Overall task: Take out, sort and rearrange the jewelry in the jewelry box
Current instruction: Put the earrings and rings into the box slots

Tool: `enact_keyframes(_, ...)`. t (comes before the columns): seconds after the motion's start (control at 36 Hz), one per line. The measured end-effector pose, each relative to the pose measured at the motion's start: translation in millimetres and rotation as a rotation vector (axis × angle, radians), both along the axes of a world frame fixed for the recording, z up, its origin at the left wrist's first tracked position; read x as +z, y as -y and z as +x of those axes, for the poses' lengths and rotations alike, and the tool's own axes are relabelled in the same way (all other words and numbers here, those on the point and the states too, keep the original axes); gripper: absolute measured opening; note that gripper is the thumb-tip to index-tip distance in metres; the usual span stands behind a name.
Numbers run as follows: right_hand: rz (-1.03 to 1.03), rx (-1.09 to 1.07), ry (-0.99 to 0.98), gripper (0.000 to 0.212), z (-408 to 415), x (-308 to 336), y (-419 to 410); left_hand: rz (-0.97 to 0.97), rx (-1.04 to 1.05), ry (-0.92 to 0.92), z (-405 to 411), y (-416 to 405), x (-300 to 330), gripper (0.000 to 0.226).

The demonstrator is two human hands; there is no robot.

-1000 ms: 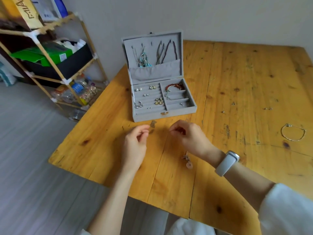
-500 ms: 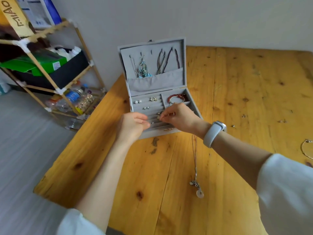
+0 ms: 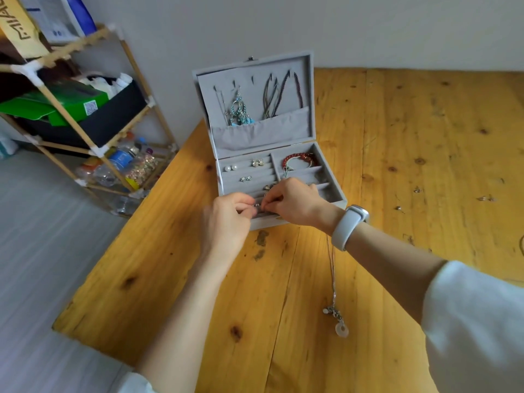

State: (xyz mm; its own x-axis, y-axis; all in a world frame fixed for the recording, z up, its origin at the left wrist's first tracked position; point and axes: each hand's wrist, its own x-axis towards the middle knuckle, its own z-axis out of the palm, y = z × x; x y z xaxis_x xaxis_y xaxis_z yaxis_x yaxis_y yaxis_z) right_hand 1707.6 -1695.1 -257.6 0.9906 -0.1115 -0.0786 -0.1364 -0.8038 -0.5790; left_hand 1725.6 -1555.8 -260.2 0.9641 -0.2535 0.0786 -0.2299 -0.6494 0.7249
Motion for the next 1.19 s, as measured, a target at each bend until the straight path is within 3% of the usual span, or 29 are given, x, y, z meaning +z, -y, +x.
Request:
enact_keyframes(0.31, -0.037, -0.048, 0.096, 0.017, -7, -3, -6, -0.073, -0.023, 0.478, -12, -16, -25, 0.023)
enact_keyframes(0.47, -0.051, -0.061, 0.200, 0.016, -12, -7, -6, -0.051, -0.076, 0.604, -17, -18, -42, 0.023)
enact_keyframes(0.69, -0.113, 0.007, 0.393, 0.050, -33, -19, -1, 0.042, -0.114, 0.638, -17, -17, -46, 0.025)
enact_keyframes(1.19, -0.218, 0.092, 0.446, 0.047, -32, -22, 0, 0.161, -0.060, 0.658, -19, -17, -45, 0.025)
